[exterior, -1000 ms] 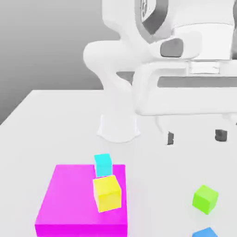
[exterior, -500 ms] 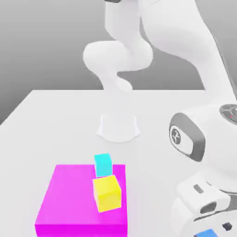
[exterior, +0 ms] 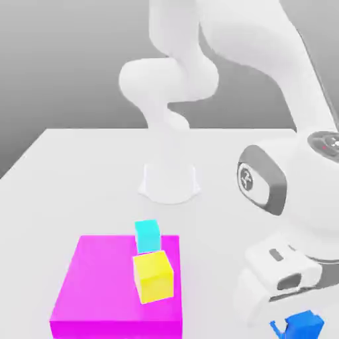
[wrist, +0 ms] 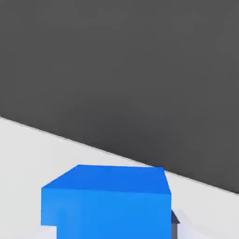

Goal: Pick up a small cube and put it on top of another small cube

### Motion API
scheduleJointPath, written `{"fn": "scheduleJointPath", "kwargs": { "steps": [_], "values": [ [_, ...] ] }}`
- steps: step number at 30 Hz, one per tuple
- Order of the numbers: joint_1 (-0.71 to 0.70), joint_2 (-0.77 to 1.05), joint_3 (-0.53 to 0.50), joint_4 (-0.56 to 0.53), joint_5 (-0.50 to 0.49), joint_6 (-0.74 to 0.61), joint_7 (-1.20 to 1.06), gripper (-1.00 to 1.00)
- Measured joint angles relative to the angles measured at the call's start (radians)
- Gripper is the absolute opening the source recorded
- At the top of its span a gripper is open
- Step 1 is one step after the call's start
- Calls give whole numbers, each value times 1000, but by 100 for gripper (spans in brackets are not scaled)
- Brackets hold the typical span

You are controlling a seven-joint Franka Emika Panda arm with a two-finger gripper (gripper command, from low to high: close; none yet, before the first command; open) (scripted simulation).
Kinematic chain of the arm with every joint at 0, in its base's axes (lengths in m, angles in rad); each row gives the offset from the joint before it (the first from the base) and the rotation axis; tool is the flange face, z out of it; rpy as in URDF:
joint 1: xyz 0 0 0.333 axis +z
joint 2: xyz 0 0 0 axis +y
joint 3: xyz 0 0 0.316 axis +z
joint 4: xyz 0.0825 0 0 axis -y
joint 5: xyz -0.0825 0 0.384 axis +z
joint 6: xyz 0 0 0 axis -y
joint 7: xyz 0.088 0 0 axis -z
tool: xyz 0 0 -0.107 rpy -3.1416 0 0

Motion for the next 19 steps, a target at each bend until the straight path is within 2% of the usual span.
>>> {"fn": "scheduleJointPath", "kwargs": {
  "steps": [12, 16, 17, 19],
  "values": [
    [-182, -420, -136, -272, 100, -141, 212, -100],
    [-187, -341, -143, -321, 99, -13, 232, -100],
    [-182, -321, -148, -327, 99, 15, 233, 100],
    [-179, -321, -148, -327, 99, 15, 233, 100]
  ]
}}
